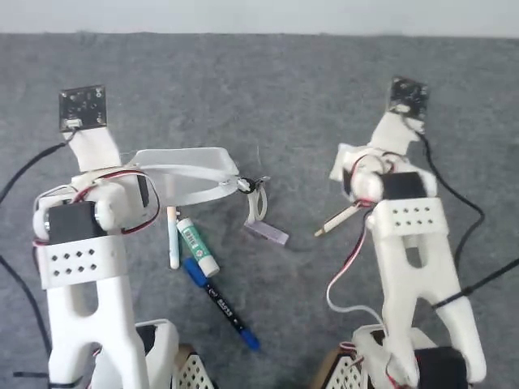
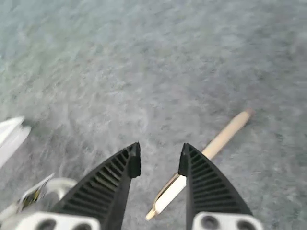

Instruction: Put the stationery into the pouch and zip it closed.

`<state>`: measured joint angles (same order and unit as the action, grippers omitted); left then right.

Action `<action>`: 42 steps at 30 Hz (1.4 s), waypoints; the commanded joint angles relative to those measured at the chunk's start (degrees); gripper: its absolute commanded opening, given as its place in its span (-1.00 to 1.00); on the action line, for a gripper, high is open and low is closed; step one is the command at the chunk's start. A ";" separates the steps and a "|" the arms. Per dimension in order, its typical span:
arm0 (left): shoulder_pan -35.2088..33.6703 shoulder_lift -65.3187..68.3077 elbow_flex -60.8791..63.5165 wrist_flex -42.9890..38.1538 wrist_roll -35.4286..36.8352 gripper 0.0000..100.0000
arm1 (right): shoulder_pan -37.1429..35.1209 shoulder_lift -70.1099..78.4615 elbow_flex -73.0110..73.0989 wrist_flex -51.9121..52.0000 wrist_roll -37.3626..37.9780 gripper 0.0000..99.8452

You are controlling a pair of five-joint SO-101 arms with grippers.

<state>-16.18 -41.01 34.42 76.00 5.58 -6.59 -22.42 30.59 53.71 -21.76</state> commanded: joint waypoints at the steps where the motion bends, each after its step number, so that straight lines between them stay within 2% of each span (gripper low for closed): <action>1: -0.44 -0.44 -0.57 -1.23 0.62 -0.98 | 2.95 7.60 -8.44 1.98 -2.55 -0.73; 11: -0.53 -0.62 -0.57 -1.05 0.53 -0.98 | 8.75 34.95 -32.44 13.23 -5.19 -0.74; 18: -0.53 -0.53 -0.48 -0.88 0.53 -0.98 | 11.56 46.90 -45.89 23.25 -7.38 -0.74; 25: -0.53 -0.44 -0.48 -0.97 0.53 -0.98 | 11.56 52.70 -47.91 23.25 -7.82 -0.74; 42: -0.53 -0.70 0.40 -1.23 0.53 -0.98 | 12.26 56.22 -48.00 23.96 -7.74 -0.74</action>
<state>-16.44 -41.01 35.38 76.00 5.58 5.27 32.62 -14.33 77.19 -29.14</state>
